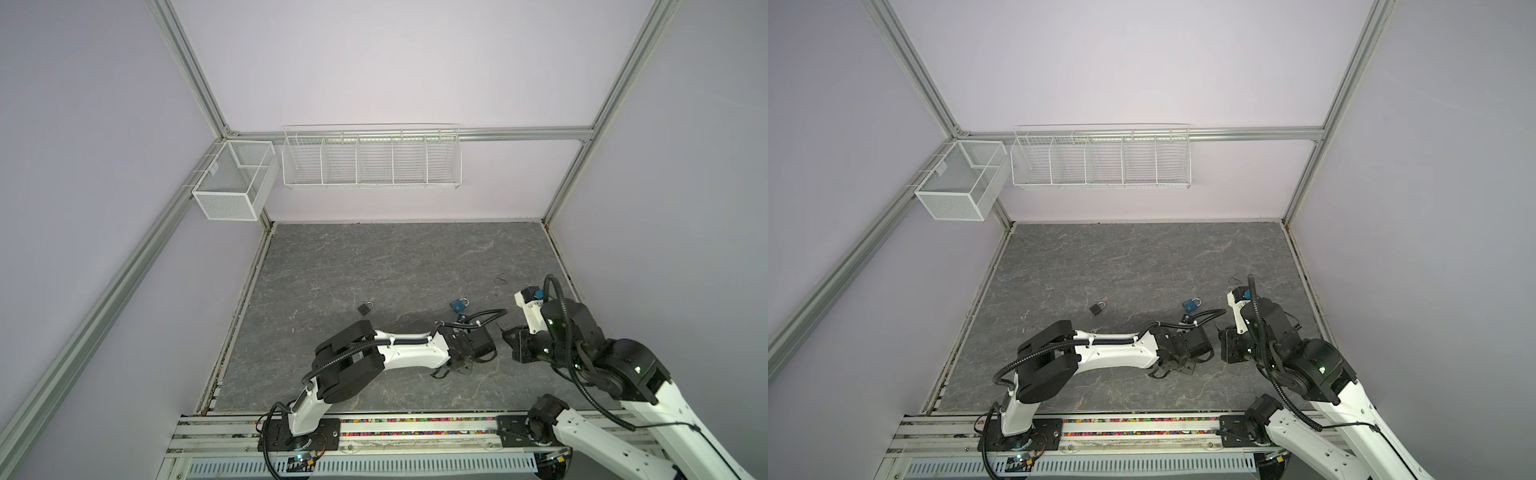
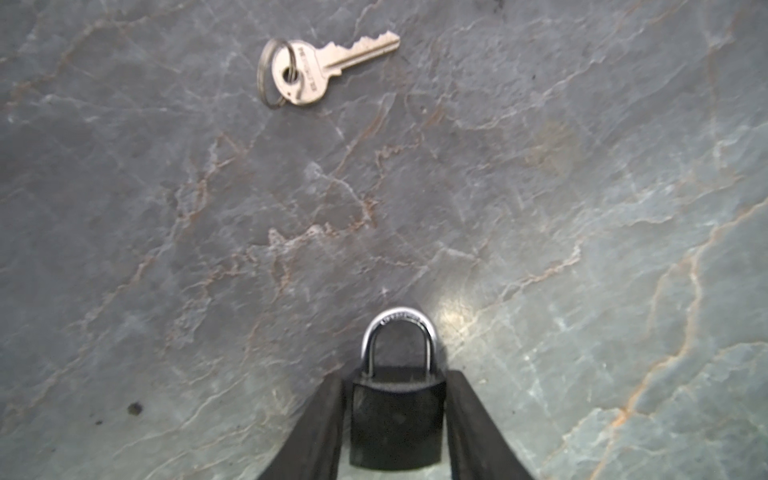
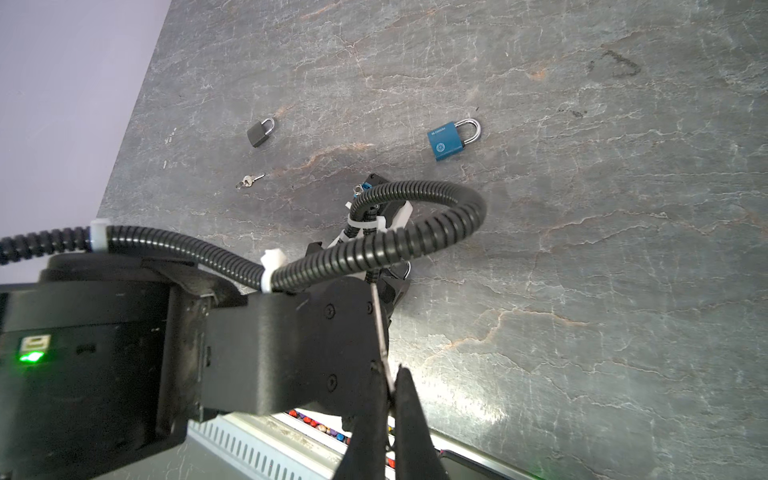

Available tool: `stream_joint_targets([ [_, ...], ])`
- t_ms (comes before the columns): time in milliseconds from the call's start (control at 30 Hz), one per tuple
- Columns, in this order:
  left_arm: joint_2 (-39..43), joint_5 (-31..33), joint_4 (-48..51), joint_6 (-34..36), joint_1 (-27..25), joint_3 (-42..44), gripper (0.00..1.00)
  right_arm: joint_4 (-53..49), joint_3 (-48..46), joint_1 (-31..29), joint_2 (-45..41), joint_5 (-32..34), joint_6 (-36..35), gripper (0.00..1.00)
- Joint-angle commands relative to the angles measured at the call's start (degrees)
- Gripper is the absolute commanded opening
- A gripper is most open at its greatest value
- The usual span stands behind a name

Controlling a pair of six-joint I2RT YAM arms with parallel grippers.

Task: Unlock with the key
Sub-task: 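Close the left gripper around the black padlock's body, then lift the padlock with the left gripper toward the key in the right gripper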

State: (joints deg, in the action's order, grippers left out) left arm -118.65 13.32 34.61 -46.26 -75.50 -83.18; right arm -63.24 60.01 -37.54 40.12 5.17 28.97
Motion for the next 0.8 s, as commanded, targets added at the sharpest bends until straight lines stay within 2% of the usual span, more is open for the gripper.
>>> stream_joint_targets([
  [0, -2.38, 0.72, 4.81, -0.91, -0.43, -1.27, 0.40, -0.84, 0.59, 0.26, -0.66, 0.65, 0.56, 0.06],
  [267, -3.15, 3.90, 10.36, -3.76, -0.39, -3.51, 0.35, -0.17, 0.56, 0.28, -0.70, -0.07, 0.56, 0.06],
  [600, -2.50, 5.82, 11.57, -7.83, -0.43, -4.86, 0.26, 0.19, -0.33, 0.26, -0.85, -0.90, 0.65, 0.06],
  [767, 0.59, 7.77, 10.70, -10.41, -0.42, -3.62, 0.21, 0.01, -0.42, 0.26, -1.36, -1.03, 0.65, 0.06],
])
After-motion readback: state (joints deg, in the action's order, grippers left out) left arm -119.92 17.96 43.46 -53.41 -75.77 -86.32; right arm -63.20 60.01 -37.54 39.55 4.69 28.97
